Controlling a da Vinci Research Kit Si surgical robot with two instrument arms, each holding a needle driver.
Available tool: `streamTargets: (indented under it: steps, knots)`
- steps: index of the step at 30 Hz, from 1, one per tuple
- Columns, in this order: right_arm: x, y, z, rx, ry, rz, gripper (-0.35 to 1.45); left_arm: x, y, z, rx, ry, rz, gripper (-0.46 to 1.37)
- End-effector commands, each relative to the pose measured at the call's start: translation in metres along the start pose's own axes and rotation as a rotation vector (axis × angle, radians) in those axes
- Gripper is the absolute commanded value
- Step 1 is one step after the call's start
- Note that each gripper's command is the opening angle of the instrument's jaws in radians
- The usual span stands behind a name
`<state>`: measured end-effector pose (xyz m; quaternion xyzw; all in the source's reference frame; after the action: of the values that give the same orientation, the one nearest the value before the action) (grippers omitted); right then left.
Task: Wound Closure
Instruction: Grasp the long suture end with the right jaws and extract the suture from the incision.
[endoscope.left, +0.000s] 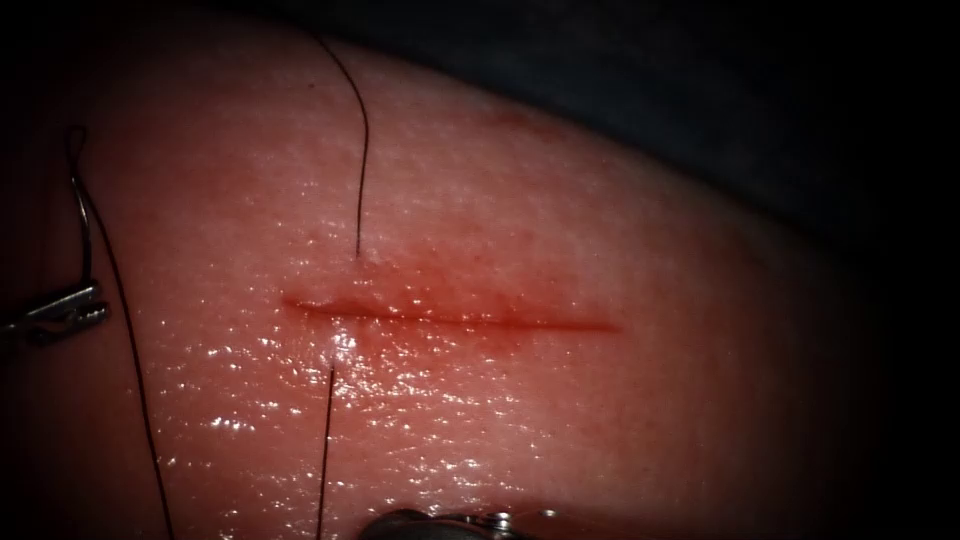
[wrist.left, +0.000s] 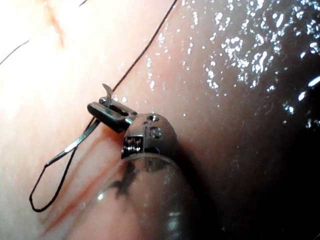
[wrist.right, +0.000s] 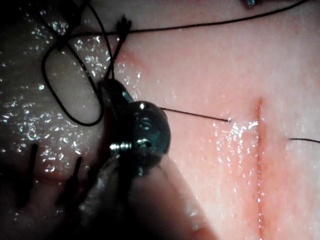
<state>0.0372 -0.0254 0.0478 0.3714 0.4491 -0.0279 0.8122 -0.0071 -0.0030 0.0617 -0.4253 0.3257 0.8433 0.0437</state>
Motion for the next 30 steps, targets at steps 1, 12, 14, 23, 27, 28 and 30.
streamTargets:
  steps: [1, 12, 14, 23, 27, 28, 30]
  knots:
    - [0.0002, -0.0003, 0.0004, 0.032, -0.007, -0.001, -0.35, 0.0, 0.0, 0.0, -0.007, 0.0, 0.0, -0.35]
    - [0.0007, -0.0002, 0.0015, -0.03, 0.061, -0.099, 0.59, -0.0001, 0.0, -0.0001, -0.008, 0.001, 0.0, -0.35]
    - [0.001, 0.0007, 0.0003, -0.147, 0.1, -0.15, 1.17, -0.0001, -0.0001, -0.0001, -0.009, 0.002, 0.0, -0.35]
    - [0.0014, 0.0023, -0.0059, -0.353, 0.133, -0.18, 1.44, -0.0002, -0.0001, -0.0001, -0.008, 0.003, 0.006, -0.35]
    - [0.0011, 0.0024, -0.0089, -0.4, 0.158, -0.182, 1.43, -0.0002, 0.0, -0.0001, -0.008, 0.003, 0.006, -0.35]
    - [0.0009, 0.0024, -0.0095, -0.402, 0.168, -0.185, 1.42, -0.0002, 0.0, -0.0001, -0.008, 0.003, 0.006, -0.35]
    - [0.0005, 0.0028, -0.0105, -0.387, 0.182, -0.196, 1.38, -0.0002, 0.0, 0.0, -0.008, 0.002, 0.006, -0.35]
